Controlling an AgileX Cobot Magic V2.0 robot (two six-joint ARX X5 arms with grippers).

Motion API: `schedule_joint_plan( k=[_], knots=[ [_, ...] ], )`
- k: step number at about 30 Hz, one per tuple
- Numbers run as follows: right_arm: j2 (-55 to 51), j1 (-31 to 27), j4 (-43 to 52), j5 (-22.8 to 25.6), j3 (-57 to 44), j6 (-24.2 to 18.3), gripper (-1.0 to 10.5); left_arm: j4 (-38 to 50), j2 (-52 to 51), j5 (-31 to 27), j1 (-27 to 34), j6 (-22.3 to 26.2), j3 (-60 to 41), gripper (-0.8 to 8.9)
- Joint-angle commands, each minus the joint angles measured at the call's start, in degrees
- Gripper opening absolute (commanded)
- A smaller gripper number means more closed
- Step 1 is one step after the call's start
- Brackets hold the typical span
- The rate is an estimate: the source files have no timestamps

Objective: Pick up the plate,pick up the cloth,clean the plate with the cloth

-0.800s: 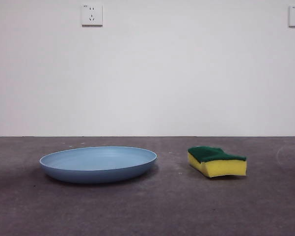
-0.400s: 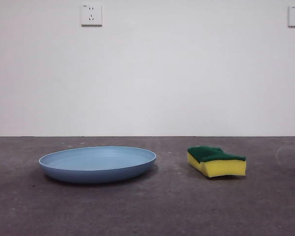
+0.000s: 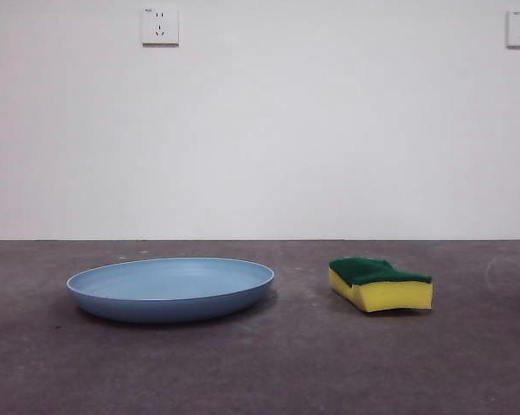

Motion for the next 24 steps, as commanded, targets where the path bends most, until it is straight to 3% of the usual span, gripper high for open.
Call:
schedule_joint_plan(
  k=[1,24],
  knots=[
    [-0.11,0.07,0.28,0.26,-0.42,0.57,0.0,1.99,-0.39,0.35,0.28,0.70,-1.88,-0.03],
    [-0.11,0.07,0.28,0.26,-0.42,0.57,0.0,2.60,-0.37,0.52,0.26,0.04,-5.11,-0.03]
  ],
)
